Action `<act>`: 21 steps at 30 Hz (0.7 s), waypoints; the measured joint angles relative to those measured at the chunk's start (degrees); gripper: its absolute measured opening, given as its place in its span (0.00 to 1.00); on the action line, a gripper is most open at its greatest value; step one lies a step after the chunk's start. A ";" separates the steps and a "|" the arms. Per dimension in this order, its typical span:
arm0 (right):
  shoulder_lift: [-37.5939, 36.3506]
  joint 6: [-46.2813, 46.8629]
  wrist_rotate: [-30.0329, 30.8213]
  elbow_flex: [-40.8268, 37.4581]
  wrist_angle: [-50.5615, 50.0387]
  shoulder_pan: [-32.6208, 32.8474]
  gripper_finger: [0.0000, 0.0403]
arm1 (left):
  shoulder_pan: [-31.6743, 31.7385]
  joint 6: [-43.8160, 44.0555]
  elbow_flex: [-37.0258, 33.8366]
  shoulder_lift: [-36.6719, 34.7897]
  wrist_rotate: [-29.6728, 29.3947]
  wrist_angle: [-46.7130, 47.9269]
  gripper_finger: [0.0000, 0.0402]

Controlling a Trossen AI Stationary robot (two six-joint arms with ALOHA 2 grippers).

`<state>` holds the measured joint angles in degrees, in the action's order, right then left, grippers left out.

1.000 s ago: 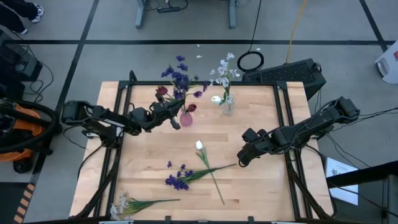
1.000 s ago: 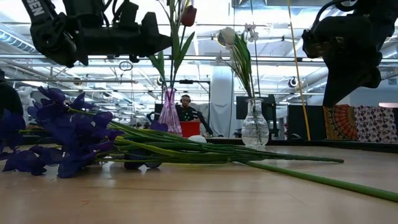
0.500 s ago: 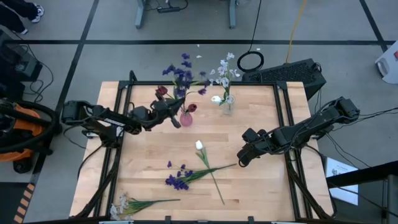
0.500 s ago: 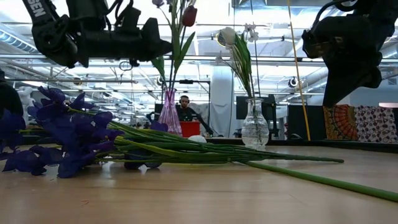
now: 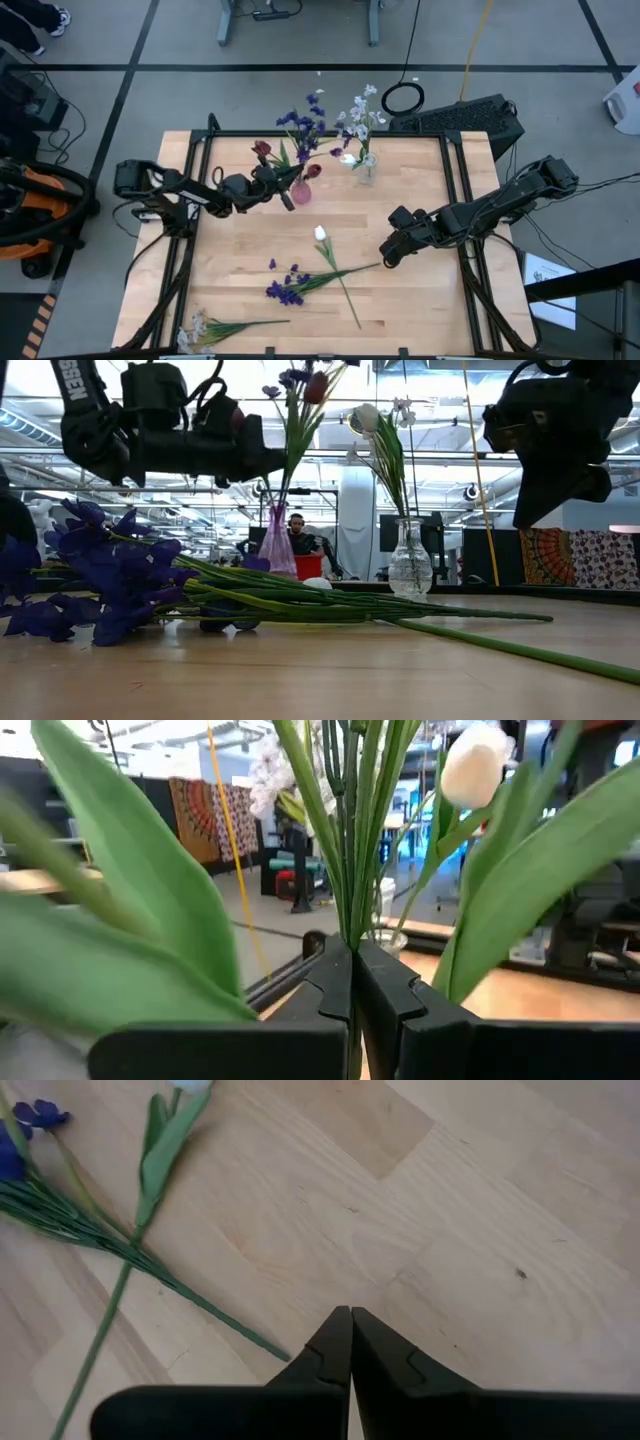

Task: Sort flowers into vase by color
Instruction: Put the top purple flowers into the transparent purple vase

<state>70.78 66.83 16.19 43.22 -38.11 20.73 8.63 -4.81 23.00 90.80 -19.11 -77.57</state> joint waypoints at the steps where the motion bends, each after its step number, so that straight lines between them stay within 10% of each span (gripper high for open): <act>1: 0.00 0.02 0.00 0.00 0.22 0.00 0.00 | -0.25 -0.04 0.00 1.11 0.00 -2.14 0.02; 21: 0.00 1.06 0.28 0.02 0.20 0.00 0.00 | -3.71 0.03 -3.36 5.45 -0.86 -6.09 0.02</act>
<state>70.78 67.89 16.47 43.24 -37.91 20.73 4.92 -4.77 19.64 96.25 -19.97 -83.65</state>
